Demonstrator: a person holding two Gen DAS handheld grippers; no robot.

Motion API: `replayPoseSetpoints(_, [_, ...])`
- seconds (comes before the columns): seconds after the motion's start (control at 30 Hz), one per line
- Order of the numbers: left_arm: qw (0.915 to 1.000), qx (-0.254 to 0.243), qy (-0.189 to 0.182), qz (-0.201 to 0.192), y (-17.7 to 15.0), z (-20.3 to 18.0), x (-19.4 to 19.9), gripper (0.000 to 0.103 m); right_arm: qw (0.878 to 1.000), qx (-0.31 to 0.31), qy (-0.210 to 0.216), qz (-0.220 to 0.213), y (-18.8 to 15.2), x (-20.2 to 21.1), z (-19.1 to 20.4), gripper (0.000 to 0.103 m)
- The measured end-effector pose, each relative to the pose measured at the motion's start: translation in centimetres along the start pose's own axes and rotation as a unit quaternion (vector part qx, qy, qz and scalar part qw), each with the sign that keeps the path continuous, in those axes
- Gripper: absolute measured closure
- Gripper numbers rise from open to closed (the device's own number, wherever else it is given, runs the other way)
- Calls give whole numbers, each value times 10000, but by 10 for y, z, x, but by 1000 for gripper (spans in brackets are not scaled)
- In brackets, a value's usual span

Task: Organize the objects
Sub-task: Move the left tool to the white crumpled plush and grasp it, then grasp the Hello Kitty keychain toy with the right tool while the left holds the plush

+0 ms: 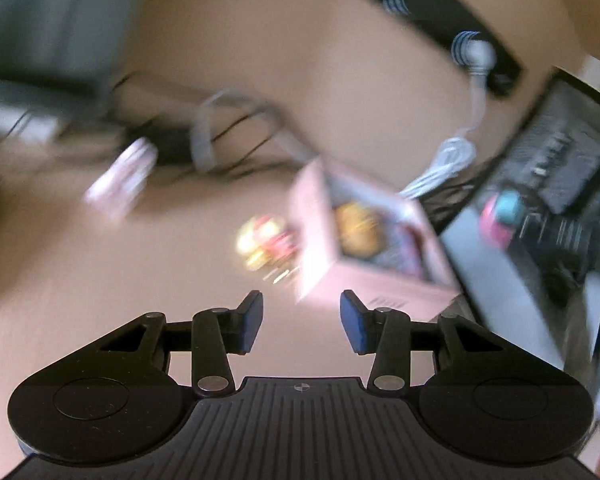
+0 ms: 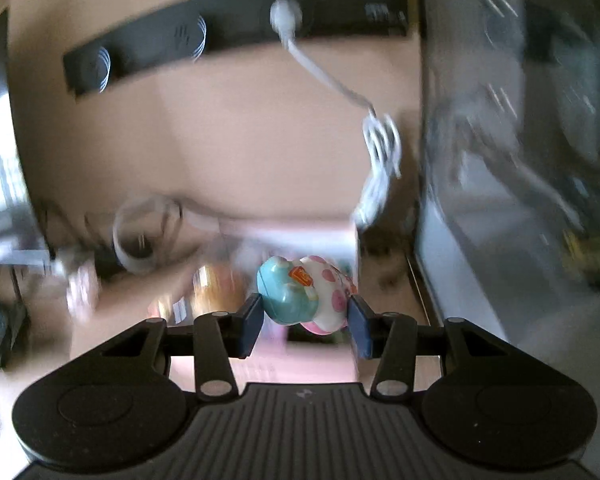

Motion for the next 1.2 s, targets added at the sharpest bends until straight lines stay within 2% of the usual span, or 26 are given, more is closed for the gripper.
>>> replayPoseSetpoints(0.13, [9988,380,319,-15,-17,35,21,57,9998,-183,-5,-62,50,-52,18,56])
replayPoseSetpoints(0.23, [9979,434,474,-28,-20,52,37,57,9992,-237,-117,312,59,-92,21,39])
replayPoseSetpoints(0.3, [9970,476,613,-75,-21,66,46,57,9985,-364,-210,345,59,-98,17,39])
replayPoseSetpoints(0.43, [9944,480,917,-188,-18,91,57,57,9980,-518,-270,260,52,-88,12,28])
replayPoseSetpoints(0.6, [9901,-335,1301,-406,23,97,36,57,9987,-302,-137,378,18,-60,29,24])
replayPoseSetpoints(0.67, [9871,-734,1346,-464,46,97,18,57,9989,6,-85,455,-7,-45,43,24])
replayPoseSetpoints(0.8, [9756,-1381,1636,-495,85,105,-22,57,9945,804,-4,676,-68,-18,71,23])
replayPoseSetpoints(0.97, [9681,-1498,2009,-3,103,134,-77,57,9853,1317,122,1083,-130,8,91,23])
replayPoseSetpoints(1.03, [9661,-1469,2118,113,105,143,-91,56,9826,1405,94,1209,-143,13,93,22])
replayPoseSetpoints(1.13, [9675,-1149,2241,213,107,158,-103,58,9812,1477,2,1245,-154,19,93,22])
replayPoseSetpoints(1.17, [9682,-1059,2258,208,107,160,-104,61,9813,1469,-27,1243,-156,21,92,22])
replayPoseSetpoints(1.2, [9682,-1002,2281,211,106,162,-105,75,9816,1450,-50,1239,-155,21,91,22])
Point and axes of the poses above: each gripper's, at about its wrist camera, not at the fingertips, and x roughly against the way its jaws point, z to its left, y to its top, the point moved 9 cm from there along -x, roughly the way its jaws point, and after that the axes turned 11 degrees about -y, right-handed, at the moved point
